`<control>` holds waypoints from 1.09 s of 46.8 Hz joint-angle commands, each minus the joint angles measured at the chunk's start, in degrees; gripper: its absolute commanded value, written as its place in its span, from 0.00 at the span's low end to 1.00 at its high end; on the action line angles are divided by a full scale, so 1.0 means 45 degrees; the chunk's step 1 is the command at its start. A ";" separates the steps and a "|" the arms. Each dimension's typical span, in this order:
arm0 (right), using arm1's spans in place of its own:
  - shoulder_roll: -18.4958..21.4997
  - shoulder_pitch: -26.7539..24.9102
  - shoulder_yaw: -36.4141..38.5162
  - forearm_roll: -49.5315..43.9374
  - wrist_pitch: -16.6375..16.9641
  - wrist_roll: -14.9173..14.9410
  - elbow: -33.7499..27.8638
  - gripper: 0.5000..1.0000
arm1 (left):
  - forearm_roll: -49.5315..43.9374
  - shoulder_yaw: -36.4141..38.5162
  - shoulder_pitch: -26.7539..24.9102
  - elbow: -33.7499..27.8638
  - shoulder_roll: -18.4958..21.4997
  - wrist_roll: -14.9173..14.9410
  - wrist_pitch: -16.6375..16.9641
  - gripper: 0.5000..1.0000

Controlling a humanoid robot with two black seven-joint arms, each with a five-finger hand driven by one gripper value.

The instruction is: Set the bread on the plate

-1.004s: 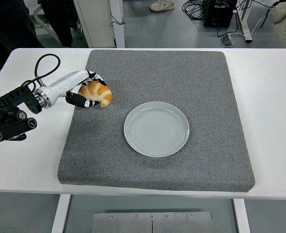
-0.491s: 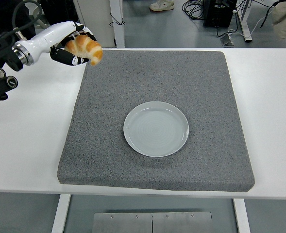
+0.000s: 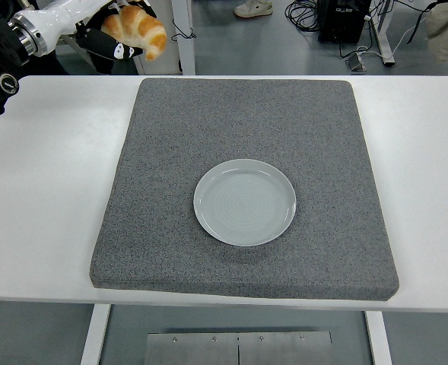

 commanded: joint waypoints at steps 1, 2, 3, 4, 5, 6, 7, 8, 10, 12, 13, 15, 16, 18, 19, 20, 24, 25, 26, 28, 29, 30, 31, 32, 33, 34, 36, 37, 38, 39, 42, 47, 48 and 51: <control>0.0000 -0.0001 -0.0003 0.0000 0.0002 0.0000 -0.0002 1.00 | 0.0020 0.0021 -0.0092 0.0017 -0.0553 0.0000 0.0007 0.00; 0.0000 -0.0001 -0.0004 0.0000 0.0002 0.0000 -0.0002 1.00 | 0.0020 0.0021 -0.0131 0.0017 -0.0710 0.0000 0.0007 0.00; 0.0000 -0.0001 -0.0004 0.0000 0.0002 0.0000 -0.0002 1.00 | 0.0020 0.0040 -0.0150 0.0017 -0.0866 0.0019 0.0007 0.00; 0.0000 -0.0001 -0.0004 0.0000 0.0002 0.0000 0.0017 1.00 | 0.0020 0.0040 -0.0151 0.0017 -0.1003 0.0000 0.0007 0.00; 0.0000 -0.0001 -0.0004 0.0000 0.0002 0.0000 0.0018 1.00 | 0.0020 0.0040 -0.0170 0.0037 -0.1140 0.0019 0.0027 0.00; 0.0000 -0.0001 -0.0004 0.0000 0.0002 0.0000 -0.0002 1.00 | 0.0020 0.0040 -0.0170 0.0017 -0.1296 0.0019 0.0027 0.00; 0.0000 -0.0001 -0.0004 0.0000 0.0002 0.0000 -0.0002 1.00 | 0.0040 0.0040 -0.0189 0.0037 -0.1471 0.0019 0.0027 0.00; 0.0000 -0.0001 -0.0004 0.0000 0.0002 0.0000 0.0017 1.00 | 0.0040 0.0040 -0.0209 0.0037 -0.1647 0.0019 0.0027 0.00; 0.0000 -0.0001 -0.0004 0.0000 0.0002 0.0000 -0.0002 1.00 | 0.0040 0.0060 -0.0248 0.0037 -0.2057 0.0019 0.0046 0.00; 0.0000 -0.0001 -0.0004 0.0000 0.0002 0.0000 0.0017 1.00 | 0.0059 0.0118 -0.0268 0.0037 -0.2448 0.0019 0.0046 0.00; 0.0000 -0.0001 -0.0004 0.0000 0.0002 0.0000 -0.0002 1.00 | 0.0079 0.0157 -0.0306 0.0037 -0.2643 0.0019 0.0046 0.00; 0.0000 -0.0001 -0.0004 0.0000 0.0002 0.0000 -0.0002 1.00 | 0.0098 0.0196 -0.0326 0.0056 -0.3014 0.0019 0.0046 0.00; 0.0000 -0.0001 -0.0004 0.0000 0.0002 0.0000 -0.0002 1.00 | 0.0118 0.0197 -0.0326 0.0037 -0.3229 0.0000 0.0066 0.00; 0.0000 -0.0001 -0.0004 0.0000 0.0002 0.0000 0.0018 1.00 | 0.0118 0.0197 -0.0326 0.0037 -0.3678 0.0000 0.0085 0.00; 0.0000 -0.0001 -0.0004 0.0000 0.0002 0.0000 0.0018 1.00 | 0.0118 0.0216 -0.0326 0.0037 -0.3893 -0.0020 0.0105 0.00; 0.0000 -0.0001 -0.0004 0.0000 0.0002 0.0000 0.0018 1.00 | 0.0137 0.0216 -0.0326 0.0037 -0.4127 -0.0020 0.0124 0.00; 0.0000 -0.0001 -0.0004 0.0000 0.0002 0.0000 0.0018 1.00 | 0.0526 0.0197 -0.0229 0.0037 -0.4734 -0.0137 0.0241 0.00; 0.0000 -0.0001 -0.0004 0.0000 0.0002 0.0000 0.0018 1.00 | 0.0721 0.0197 -0.0190 0.0037 -0.4851 -0.0157 0.0358 0.00; 0.0000 -0.0001 0.0016 0.0000 0.0002 0.0000 0.0018 1.00 | 0.0897 0.0197 -0.0151 0.0037 -0.4929 -0.0195 0.0494 0.00; 0.0000 -0.0001 0.0016 0.0000 0.0002 0.0000 0.0018 1.00 | 0.1230 0.0177 -0.0015 0.0017 -0.5105 -0.0254 0.0768 0.00; 0.0000 -0.0001 -0.0003 0.0000 0.0002 0.0000 0.0018 1.00 | 0.1366 0.0177 0.0083 0.0017 -0.5164 -0.0332 0.0904 0.00; 0.0000 -0.0001 0.0016 0.0000 0.0002 0.0000 0.0018 1.00 | 0.1484 0.0177 0.0219 0.0017 -0.5222 -0.0449 0.1002 0.00; 0.0000 -0.0001 0.0016 0.0000 0.0002 0.0000 0.0018 1.00 | 0.1562 0.0177 0.0356 0.0017 -0.5262 -0.0566 0.1119 0.00; 0.0000 -0.0001 -0.0003 0.0000 0.0002 0.0000 0.0018 1.00 | 0.1602 0.0177 0.0512 0.0017 -0.5262 -0.0722 0.1198 0.00; 0.0000 -0.0001 -0.0004 0.0000 0.0002 0.0000 0.0018 1.00 | 0.1641 0.0177 0.0649 0.0017 -0.5281 -0.0858 0.1276 0.00; 0.0000 -0.0020 -0.0004 0.0000 0.0002 0.0000 0.0018 1.00 | 0.1661 0.0196 0.0766 0.0017 -0.5282 -0.0976 0.1335 0.00; 0.0000 -0.0021 -0.0004 0.0000 0.0002 0.0000 0.0017 1.00 | 0.1661 0.0197 0.1001 0.0017 -0.5320 -0.1171 0.1432 0.00; 0.0000 -0.0021 -0.0004 0.0000 0.0002 0.0000 -0.0002 1.00 | 0.1661 0.0197 0.1137 0.0017 -0.5321 -0.1211 0.1472 0.00; 0.0000 -0.0021 -0.0004 0.0000 0.0002 0.0000 0.0017 1.00 | 0.1661 0.0197 0.1254 0.0017 -0.5340 -0.1269 0.1530 0.00; 0.0000 -0.0021 -0.0004 0.0000 0.0002 0.0000 -0.0002 1.00 | 0.1661 0.0197 0.1410 0.0017 -0.5359 -0.1309 0.1569 0.00; 0.0000 -0.0021 -0.0004 0.0000 0.0002 0.0000 0.0017 1.00 | 0.1739 0.0216 0.1860 0.0017 -0.5457 -0.1367 0.1745 0.00; 0.0000 -0.0021 -0.0004 0.0000 0.0002 0.0000 0.0018 1.00 | 0.2343 0.0216 0.2504 0.0037 -0.5535 -0.1543 0.2096 0.00; 0.0000 -0.0021 -0.0004 0.0000 0.0002 0.0000 0.0018 1.00 | 0.2480 0.0216 0.2641 0.0037 -0.5535 -0.1582 0.2155 0.00; 0.0000 -0.0021 -0.0003 0.0000 0.0002 0.0000 0.0018 1.00 | 0.2812 0.0236 0.3032 0.0037 -0.5535 -0.1680 0.2292 0.00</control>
